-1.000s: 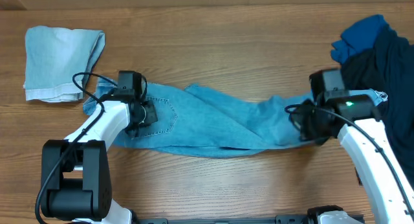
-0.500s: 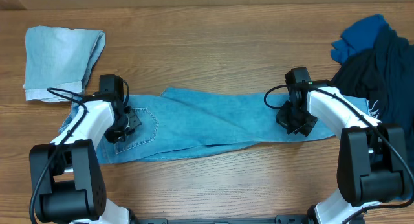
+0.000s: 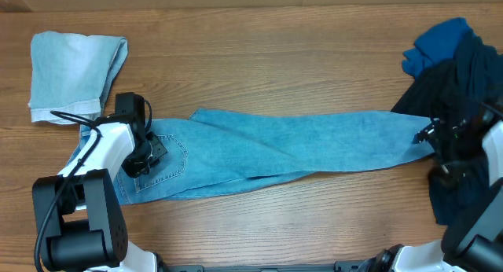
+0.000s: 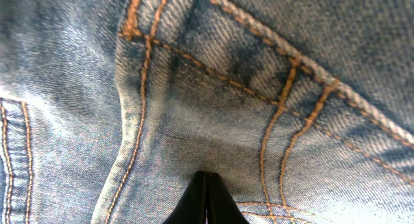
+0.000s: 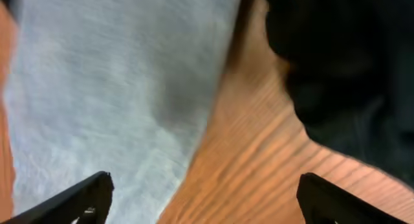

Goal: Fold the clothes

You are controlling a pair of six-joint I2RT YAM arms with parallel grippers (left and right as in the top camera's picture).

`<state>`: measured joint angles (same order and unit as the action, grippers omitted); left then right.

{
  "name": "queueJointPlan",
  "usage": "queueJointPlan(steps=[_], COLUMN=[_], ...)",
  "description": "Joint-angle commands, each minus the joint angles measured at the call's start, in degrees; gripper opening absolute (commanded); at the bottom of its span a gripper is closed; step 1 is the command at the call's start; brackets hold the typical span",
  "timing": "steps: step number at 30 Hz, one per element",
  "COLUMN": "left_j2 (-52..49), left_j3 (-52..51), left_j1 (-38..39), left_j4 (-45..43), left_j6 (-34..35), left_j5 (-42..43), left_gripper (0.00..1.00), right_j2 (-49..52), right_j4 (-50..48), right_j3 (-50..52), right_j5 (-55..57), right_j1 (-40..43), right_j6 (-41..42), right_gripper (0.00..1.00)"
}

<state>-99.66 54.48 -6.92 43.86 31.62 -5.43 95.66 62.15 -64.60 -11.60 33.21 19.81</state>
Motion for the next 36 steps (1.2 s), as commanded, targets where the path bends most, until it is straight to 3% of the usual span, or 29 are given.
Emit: queueJointPlan(steps=[1, 3, 6, 11, 19, 20, 21, 23, 24, 28, 36], left_j2=[-4.6, -4.6, -4.6, -4.6, -4.6, -4.6, -4.6, -4.6, -4.6, -4.6, 1.8], left_j3=[-4.5, -4.5, -4.5, -4.5, -4.5, -4.5, -4.5, -4.5, -4.5, -4.5, -0.3], left_j1=[-2.1, -2.1, -2.1, -2.1, -2.1, -2.1, -2.1, -2.1, -2.1, -2.1, -2.1], left_j4=[1.0, 0.4, -1.0, -1.1, -1.6, -1.6, -1.6, -1.5, -1.5, -1.0, 0.1], left_j6=[1.2, 1.2, 1.2, 0.7, 0.5, 0.5, 0.5, 0.5, 0.3, 0.1, -2.0], left_j5=[-6.6, -6.5, -4.8, -4.6, -4.6, -4.6, -4.6, -4.6, -4.6, -4.6, -2.0], left_gripper=[0.04, 0.04, 0.04, 0.04, 0.04, 0.04, 0.04, 0.04, 0.04, 0.04, 0.04], right_j2=[-1.0, -1.0, -0.9, 1.4, 8.5, 8.6, 8.6, 8.6, 8.6, 8.5, 4.8], right_j4=[-4.8, -9.2, -15.0, -18.7, -31.5, -32.9, -34.3, -35.4, -35.5, -32.9, -16.5], right_j3=[5.2, 7.5, 10.7, 11.7, 11.8, 11.8, 11.8, 11.7, 11.3, 7.3, -12.4], right_j5=[-11.2, -15.9, -18.7, -12.2, -15.1, -15.1, -15.0, -15.1, -15.1, -15.5, -8.7], right_j1=[7.2, 9.6, 6.3, 2.1, -6.5, -8.5, -10.7, -11.3, -11.0, -10.9, -11.1], right_j6=[-4.5, -6.4, -6.1, 1.1, 4.7, 5.9, 6.0, 7.5, 8.0, 8.5, 5.0], right_gripper=[0.99, 1.0, 1.0, 1.0, 0.97, 0.93, 0.81, 0.13, 0.04, 0.04, 0.04])
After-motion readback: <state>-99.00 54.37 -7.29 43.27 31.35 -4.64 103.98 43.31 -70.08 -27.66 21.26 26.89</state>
